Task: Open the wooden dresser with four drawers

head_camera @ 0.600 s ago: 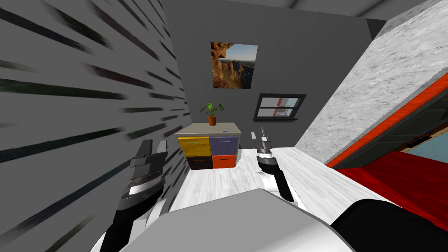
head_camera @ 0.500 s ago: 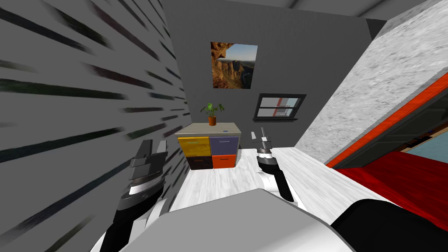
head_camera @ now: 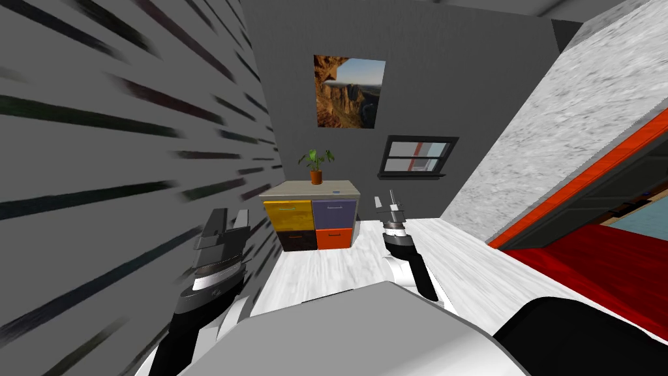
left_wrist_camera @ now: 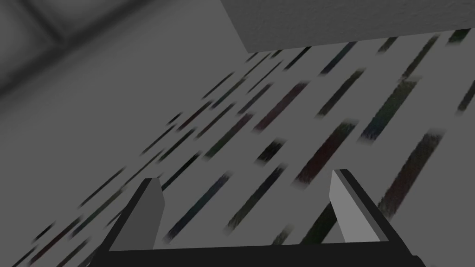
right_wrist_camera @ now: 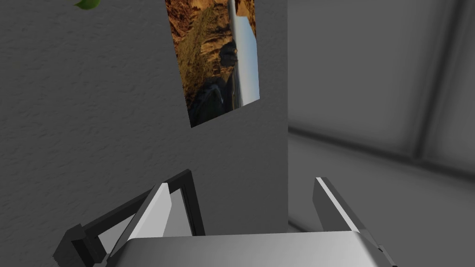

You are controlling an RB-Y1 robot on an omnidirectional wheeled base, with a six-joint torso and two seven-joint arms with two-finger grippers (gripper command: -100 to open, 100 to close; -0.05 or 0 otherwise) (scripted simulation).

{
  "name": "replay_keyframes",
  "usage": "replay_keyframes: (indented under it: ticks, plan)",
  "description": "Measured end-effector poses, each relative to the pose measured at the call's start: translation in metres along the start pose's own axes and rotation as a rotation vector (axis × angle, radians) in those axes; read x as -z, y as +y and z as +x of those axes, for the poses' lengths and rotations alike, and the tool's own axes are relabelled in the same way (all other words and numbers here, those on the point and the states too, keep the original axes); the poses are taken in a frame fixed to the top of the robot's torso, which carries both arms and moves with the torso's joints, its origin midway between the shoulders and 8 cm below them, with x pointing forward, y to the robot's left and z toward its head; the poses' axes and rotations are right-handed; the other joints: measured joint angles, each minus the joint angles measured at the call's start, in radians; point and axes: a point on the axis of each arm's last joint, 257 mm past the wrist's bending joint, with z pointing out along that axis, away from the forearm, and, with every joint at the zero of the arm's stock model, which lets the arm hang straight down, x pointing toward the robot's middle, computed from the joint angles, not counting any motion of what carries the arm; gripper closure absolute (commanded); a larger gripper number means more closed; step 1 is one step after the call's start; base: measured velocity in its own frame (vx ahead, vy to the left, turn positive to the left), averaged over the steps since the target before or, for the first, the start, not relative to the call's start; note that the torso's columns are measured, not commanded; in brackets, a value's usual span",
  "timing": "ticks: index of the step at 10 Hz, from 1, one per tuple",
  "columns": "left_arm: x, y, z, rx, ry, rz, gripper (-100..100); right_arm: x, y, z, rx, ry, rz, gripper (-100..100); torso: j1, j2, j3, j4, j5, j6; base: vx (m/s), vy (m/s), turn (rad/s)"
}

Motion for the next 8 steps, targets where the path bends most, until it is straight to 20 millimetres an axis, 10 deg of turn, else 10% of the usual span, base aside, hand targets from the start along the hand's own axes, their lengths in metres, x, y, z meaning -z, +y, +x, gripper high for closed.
replay_keyframes:
  ticks: [3, 4, 8]
  plan:
    - [0.000, 0.000, 0.000, 0.000, 0.000, 0.000, 0, 0.000, 0.000, 0.000, 0.000, 0.000, 0.000, 0, 0.000, 0.222, -0.443, 0.221, 0.000, 0.000, 0.000, 0.000, 0.000]
    - [0.000, 0.000, 0.000, 0.000, 0.000, 0.000, -100, 0.000, 0.000, 0.000, 0.000, 0.000, 0.000, 0, 0.000, 0.295, -0.590, 0.295, 0.000, 0.000, 0.022, -0.011, -0.004]
    - [0.006, 0.011, 0.013, -0.031, 0.081, -0.001, -100, 0.000, 0.000, 0.000, 0.000, 0.000, 0.001, 0, -0.001, 0.340, -0.685, 0.341, 0.000, 0.000, 0.048, -0.049, -0.008]
